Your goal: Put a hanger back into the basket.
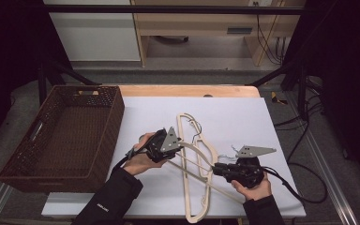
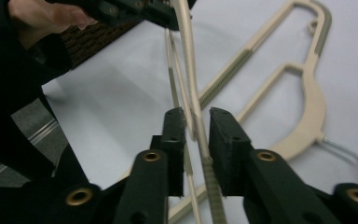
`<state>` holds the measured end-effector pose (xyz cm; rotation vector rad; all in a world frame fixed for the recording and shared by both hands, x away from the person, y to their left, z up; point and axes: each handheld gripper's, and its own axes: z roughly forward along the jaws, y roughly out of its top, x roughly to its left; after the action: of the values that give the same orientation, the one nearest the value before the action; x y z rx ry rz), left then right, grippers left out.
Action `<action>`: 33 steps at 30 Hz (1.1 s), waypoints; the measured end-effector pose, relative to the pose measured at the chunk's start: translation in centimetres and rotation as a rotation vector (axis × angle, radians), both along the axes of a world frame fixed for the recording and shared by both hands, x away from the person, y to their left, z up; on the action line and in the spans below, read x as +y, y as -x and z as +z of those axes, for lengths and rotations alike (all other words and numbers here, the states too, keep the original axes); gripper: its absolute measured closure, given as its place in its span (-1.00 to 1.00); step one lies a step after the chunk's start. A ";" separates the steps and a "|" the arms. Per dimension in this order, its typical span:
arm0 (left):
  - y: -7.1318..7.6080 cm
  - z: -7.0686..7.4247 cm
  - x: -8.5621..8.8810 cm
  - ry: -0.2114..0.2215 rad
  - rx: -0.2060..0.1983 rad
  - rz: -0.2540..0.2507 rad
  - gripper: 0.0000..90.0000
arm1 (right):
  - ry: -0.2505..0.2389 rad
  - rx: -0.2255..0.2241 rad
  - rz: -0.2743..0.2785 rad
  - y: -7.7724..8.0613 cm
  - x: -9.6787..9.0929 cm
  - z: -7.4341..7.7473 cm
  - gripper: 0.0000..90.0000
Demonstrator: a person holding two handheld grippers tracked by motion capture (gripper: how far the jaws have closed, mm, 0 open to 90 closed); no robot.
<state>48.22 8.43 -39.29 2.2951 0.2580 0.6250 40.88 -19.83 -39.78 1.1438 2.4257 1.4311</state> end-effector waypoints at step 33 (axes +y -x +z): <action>3.1 2.5 3.2 0.024 0.197 -0.105 0.60 | 0.000 -0.115 0.274 -0.9 4.8 2.3 0.91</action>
<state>45.13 11.61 -36.75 2.3318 0.2346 0.3407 41.80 -15.04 -37.44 0.7269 2.5761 1.5194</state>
